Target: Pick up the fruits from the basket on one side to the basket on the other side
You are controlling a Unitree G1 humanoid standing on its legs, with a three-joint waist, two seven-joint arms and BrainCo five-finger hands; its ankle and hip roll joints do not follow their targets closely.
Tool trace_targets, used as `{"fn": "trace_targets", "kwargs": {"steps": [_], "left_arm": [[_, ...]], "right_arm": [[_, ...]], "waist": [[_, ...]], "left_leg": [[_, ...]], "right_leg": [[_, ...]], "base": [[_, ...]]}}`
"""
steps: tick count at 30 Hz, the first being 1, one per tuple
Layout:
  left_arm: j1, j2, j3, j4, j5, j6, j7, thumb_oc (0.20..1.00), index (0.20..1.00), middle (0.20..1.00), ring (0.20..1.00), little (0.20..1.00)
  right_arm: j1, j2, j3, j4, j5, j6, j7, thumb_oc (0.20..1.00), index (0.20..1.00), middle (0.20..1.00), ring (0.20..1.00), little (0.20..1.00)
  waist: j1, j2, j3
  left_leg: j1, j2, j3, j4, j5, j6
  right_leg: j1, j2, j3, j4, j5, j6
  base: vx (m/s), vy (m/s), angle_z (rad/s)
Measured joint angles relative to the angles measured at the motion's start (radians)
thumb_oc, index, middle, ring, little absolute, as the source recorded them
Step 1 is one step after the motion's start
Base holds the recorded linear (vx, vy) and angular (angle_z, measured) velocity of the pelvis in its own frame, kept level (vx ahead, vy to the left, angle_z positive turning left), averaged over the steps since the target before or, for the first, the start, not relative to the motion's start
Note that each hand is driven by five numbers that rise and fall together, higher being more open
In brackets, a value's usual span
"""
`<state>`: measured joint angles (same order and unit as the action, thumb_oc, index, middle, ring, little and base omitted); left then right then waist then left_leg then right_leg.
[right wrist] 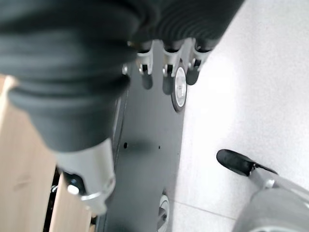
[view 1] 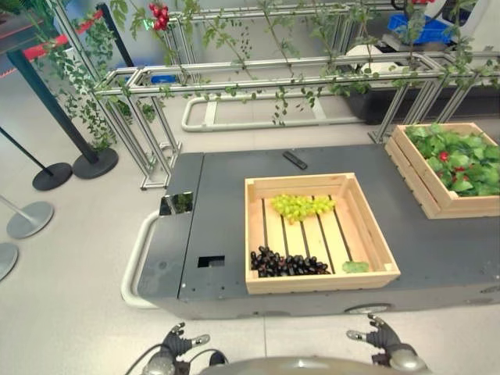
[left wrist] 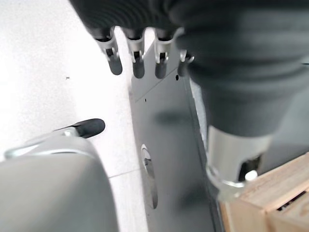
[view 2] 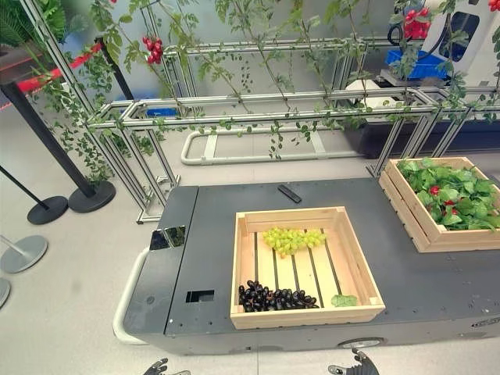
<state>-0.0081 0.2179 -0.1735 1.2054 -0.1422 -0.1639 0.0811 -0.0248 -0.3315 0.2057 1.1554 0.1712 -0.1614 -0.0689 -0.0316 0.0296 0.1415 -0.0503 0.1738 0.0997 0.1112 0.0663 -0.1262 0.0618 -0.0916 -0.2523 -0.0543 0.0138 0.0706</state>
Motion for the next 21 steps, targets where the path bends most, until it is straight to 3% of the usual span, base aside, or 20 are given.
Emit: {"fn": "trace_targets", "kwargs": {"steps": [1,3,5,6,8,10,12,13,14,15,19,21], "left_arm": [[-0.014,0.005,0.000,0.000,0.000,0.000,0.000,1.000,1.000,1.000,1.000,1.000],[-0.031,0.020,0.004,0.022,-0.002,0.000,0.003,1.000,1.000,1.000,1.000,1.000],[-0.034,0.029,0.005,0.025,-0.009,0.001,0.005,1.000,1.000,1.000,1.000,1.000],[-0.033,0.028,0.006,0.030,-0.011,0.001,0.006,1.000,1.000,1.000,1.000,1.000],[-0.038,0.026,0.006,0.035,-0.011,0.000,0.008,1.000,1.000,1.000,1.000,1.000],[-0.037,0.018,0.004,0.037,-0.011,0.001,0.011,1.000,1.000,1.000,1.000,1.000],[-0.034,0.016,0.003,0.056,-0.010,0.001,0.017,1.000,1.000,1.000,1.000,1.000],[-0.027,0.015,0.003,0.058,-0.010,0.001,0.022,1.000,1.000,1.000,1.000,1.000],[-0.021,0.015,0.007,0.058,-0.010,0.001,0.023,1.000,1.000,1.000,1.000,1.000],[-0.019,0.021,0.008,0.057,-0.011,0.002,0.026,1.000,1.000,1.000,1.000,1.000],[-0.016,0.042,0.008,0.032,-0.010,0.000,0.030,1.000,1.000,1.000,1.000,1.000],[-0.024,0.043,0.007,0.014,-0.010,-0.001,0.035,1.000,1.000,1.000,1.000,1.000]], "right_arm": [[-0.011,0.005,0.001,0.000,0.001,0.000,0.001,1.000,1.000,1.000,1.000,1.000],[-0.032,0.015,0.002,-0.001,0.004,-0.002,0.006,1.000,1.000,1.000,1.000,1.000],[-0.027,0.012,0.002,0.001,0.007,-0.002,0.005,1.000,1.000,1.000,1.000,1.000],[-0.023,0.007,0.002,0.007,0.008,-0.001,0.004,1.000,1.000,1.000,1.000,1.000],[-0.012,0.003,0.002,0.006,0.009,-0.001,0.000,1.000,1.000,1.000,1.000,1.000],[-0.013,0.000,0.002,0.009,0.011,-0.002,-0.005,1.000,1.000,1.000,1.000,1.000],[-0.011,0.001,0.002,0.010,0.011,-0.002,-0.006,1.000,1.000,1.000,1.000,1.000],[-0.009,-0.002,0.002,0.010,0.011,-0.002,-0.006,1.000,1.000,1.000,1.000,1.000],[-0.012,0.000,0.002,0.010,0.011,-0.002,-0.007,1.000,1.000,1.000,1.000,1.000],[-0.013,0.010,0.005,0.009,0.011,-0.004,-0.007,1.000,1.000,1.000,1.000,1.000],[-0.013,0.032,0.007,0.009,0.011,-0.009,-0.009,1.000,1.000,1.000,1.000,1.000],[-0.025,0.034,0.006,0.010,0.011,-0.009,-0.012,1.000,1.000,1.000,1.000,1.000]], "waist": [[-0.001,-0.015,0.018],[0.045,-0.061,0.057],[0.043,-0.087,0.066],[0.046,-0.087,0.066],[0.044,-0.089,0.066],[0.047,-0.077,0.068],[0.046,-0.056,0.071],[0.047,-0.028,0.066],[0.048,-0.012,0.062],[0.052,-0.018,0.062],[0.048,-0.060,0.044],[0.049,-0.062,0.043]], "left_leg": [[-0.018,-0.001,-0.008,0.046,0.008,-0.011],[-0.080,-0.004,-0.096,0.200,0.099,-0.116],[-0.122,-0.007,-0.133,0.254,0.127,-0.104],[-0.136,-0.016,-0.111,0.255,0.115,-0.110],[-0.121,-0.036,-0.070,0.168,0.107,-0.119],[-0.101,-0.078,-0.064,0.004,0.107,-0.118],[-0.084,-0.078,-0.065,-0.080,0.114,-0.109],[-0.061,-0.060,-0.065,-0.085,0.116,-0.107],[-0.033,-0.044,-0.055,-0.114,0.048,0.002],[-0.024,-0.047,-0.041,-0.133,0.049,0.026],[-0.023,-0.076,-0.013,-0.152,0.052,0.050],[-0.025,-0.081,0.002,-0.152,0.049,0.052]], "right_leg": [[-0.003,-0.009,0.007,0.013,-0.008,-0.009],[-0.016,-0.006,0.032,0.069,-0.031,-0.041],[-0.010,-0.009,0.031,0.053,-0.021,-0.064],[0.003,-0.007,0.026,0.042,-0.018,-0.080],[-0.005,-0.010,0.022,0.035,-0.016,-0.085],[-0.030,-0.006,0.024,0.035,-0.013,-0.089],[-0.025,0.017,0.026,0.022,-0.012,-0.089],[-0.027,0.040,0.030,0.020,-0.005,-0.078],[-0.025,0.057,0.037,0.018,0.001,-0.066],[-0.023,0.057,0.045,0.011,0.003,-0.057],[-0.014,0.032,0.054,-0.023,0.014,-0.027],[-0.014,0.027,0.060,-0.040,0.017,-0.020]], "base": [[-0.03,-0.142,-0.15],[0.01,-0.085,-0.31],[0.09,-0.027,-0.04],[0.12,0.018,0.14],[0.14,0.044,0.09],[0.14,0.055,-0.12],[0.10,0.069,-0.11],[0.12,0.114,-0.27],[0.16,0.164,-0.38],[0.12,0.140,-0.31],[0.08,0.155,-0.03],[0.04,0.123,-0.10]]}}
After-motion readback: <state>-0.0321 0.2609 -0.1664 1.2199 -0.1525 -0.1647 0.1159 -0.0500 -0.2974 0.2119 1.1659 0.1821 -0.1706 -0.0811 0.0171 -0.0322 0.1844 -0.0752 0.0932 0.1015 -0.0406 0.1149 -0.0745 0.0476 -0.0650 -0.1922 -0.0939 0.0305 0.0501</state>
